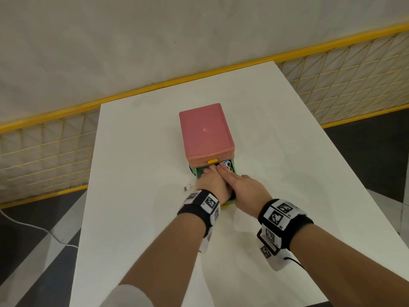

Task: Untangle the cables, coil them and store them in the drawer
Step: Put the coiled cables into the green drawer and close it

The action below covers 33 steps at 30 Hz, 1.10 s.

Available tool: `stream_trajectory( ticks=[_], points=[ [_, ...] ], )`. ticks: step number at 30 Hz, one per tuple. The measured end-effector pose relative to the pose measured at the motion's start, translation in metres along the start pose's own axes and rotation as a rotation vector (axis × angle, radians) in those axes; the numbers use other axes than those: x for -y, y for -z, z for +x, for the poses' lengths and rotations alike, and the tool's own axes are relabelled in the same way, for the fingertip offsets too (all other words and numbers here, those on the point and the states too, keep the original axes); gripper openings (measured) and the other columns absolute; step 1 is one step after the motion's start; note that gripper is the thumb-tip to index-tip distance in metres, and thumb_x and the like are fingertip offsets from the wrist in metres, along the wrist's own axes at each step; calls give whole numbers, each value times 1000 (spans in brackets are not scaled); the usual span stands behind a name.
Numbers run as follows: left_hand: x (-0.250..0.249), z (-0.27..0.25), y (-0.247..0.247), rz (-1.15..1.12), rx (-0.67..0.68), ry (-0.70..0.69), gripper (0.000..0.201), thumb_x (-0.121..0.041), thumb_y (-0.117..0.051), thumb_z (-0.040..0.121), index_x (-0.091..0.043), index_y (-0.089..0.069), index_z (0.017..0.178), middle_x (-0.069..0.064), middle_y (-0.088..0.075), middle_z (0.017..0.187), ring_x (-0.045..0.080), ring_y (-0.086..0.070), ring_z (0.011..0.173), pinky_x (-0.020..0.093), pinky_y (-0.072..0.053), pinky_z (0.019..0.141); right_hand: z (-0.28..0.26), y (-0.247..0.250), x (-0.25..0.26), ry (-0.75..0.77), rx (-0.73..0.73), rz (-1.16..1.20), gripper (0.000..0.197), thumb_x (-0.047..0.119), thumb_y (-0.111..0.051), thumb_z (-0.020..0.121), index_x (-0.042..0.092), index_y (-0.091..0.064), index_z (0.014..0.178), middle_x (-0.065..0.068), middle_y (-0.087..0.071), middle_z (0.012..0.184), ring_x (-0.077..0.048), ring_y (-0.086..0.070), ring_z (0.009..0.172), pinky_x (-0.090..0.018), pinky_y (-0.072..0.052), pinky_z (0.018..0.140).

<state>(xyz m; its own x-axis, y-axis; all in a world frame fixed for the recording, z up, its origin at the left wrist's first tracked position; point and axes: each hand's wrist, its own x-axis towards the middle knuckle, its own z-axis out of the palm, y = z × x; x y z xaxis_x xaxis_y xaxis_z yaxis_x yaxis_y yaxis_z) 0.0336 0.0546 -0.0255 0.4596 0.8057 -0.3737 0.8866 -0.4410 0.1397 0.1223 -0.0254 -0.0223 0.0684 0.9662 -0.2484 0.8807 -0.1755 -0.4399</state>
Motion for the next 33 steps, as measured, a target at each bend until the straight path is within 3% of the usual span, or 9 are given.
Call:
stream_trajectory(
  ticks=[5,9,14,16,20,22,26,30,33],
  points=[
    [14,-10,5,79,-14,-80,88,-49,-60,84,8,-24,140,19,-47,132,32,-50,119,38,-44,92,15,0,-3,-20,107,-24,82,13,-50,88,27,-2,152,7,-1,161,-32,-58,104,-37,-49,91],
    [4,-9,-15,62,-61,15,85,-42,-54,91,13,-16,143,24,-42,138,34,-47,122,37,-40,100,15,7,-5,21,122,-27,84,15,-56,87,24,-3,153,3,-2,161,-33,-61,104,-37,-49,88],
    [-5,-6,-17,-14,54,147,62,-36,-69,78,7,-59,123,16,-68,107,22,-66,86,26,-52,75,6,2,2,-14,81,-63,84,4,-48,86,17,1,153,-3,-1,162,-31,-58,98,-35,-48,86],
    [-3,-11,-10,-46,102,170,66,-33,-63,85,10,-46,133,20,-62,120,26,-63,100,29,-51,85,9,5,3,-38,111,-78,83,12,-52,87,16,0,153,-4,-2,162,-33,-60,101,-36,-47,88],
    [9,-16,-12,-164,-51,15,98,-38,-62,86,11,-2,148,26,-28,150,34,-42,132,41,-42,103,23,19,9,-93,210,-14,89,14,-59,86,13,0,152,-10,-21,159,-32,-57,116,-35,-45,92],
    [12,-20,-17,-187,-54,-12,101,-36,-63,86,12,2,148,28,-22,153,35,-35,138,41,-38,108,28,22,10,-93,231,-7,93,13,-61,83,12,2,152,-14,-31,154,-33,-58,115,-36,-46,90],
    [8,-14,-29,-269,-60,-15,90,-26,-55,94,13,6,147,31,-7,156,37,-10,147,37,-12,120,18,14,-2,-8,143,41,94,16,-63,82,19,-1,153,-8,-22,158,-32,-61,110,-35,-48,90],
    [8,-4,-30,-548,-178,-16,82,-11,-62,86,7,-11,147,25,-26,147,37,-29,138,39,-26,116,-1,2,-10,70,18,-4,87,-5,-45,82,32,-7,152,8,-6,161,-26,-58,96,-29,-48,84],
    [14,-2,-24,-589,-69,-22,94,-20,-68,81,0,-7,149,19,-22,147,32,-27,138,34,-25,115,-2,-1,-8,38,31,-4,86,-9,-40,80,28,-10,152,9,0,161,-26,-53,98,-32,-48,86]
  ],
)
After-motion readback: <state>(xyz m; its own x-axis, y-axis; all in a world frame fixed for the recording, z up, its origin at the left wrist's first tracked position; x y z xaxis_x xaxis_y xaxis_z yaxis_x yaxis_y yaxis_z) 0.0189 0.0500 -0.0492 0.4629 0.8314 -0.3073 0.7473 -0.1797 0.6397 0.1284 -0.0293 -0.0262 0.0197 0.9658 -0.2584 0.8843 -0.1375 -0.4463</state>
